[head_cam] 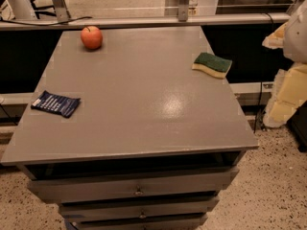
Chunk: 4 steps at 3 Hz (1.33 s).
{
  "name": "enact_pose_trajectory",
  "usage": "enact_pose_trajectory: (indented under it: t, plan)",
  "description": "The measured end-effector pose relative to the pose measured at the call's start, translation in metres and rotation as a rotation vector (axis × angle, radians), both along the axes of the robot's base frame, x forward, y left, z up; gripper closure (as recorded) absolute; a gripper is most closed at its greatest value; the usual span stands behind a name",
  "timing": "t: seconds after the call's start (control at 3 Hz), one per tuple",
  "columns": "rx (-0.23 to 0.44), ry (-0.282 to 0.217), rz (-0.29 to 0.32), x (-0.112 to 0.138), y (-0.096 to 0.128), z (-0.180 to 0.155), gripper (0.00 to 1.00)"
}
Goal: Pick apple
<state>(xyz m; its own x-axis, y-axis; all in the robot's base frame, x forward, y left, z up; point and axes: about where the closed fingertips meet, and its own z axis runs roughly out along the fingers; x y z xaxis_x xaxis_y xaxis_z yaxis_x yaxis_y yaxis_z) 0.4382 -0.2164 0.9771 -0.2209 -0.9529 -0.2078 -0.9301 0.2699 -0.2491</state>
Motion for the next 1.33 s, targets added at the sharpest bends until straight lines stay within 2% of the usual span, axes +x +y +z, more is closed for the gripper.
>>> enact_pose_trajectory:
  t: [0.33, 0.67, 1.0, 1.33]
  plan:
    - [0.005, -0.01, -0.001, 0.001, 0.001, 0.002, 0.0]
    - [0.096, -0.04, 0.007, 0.015, 0.018, -0.003, 0.0]
    - [0.312, -0.108, 0.051, 0.063, 0.075, -0.004, 0.0]
    - [0.494, -0.148, 0.1, 0.111, 0.143, -0.008, 0.0]
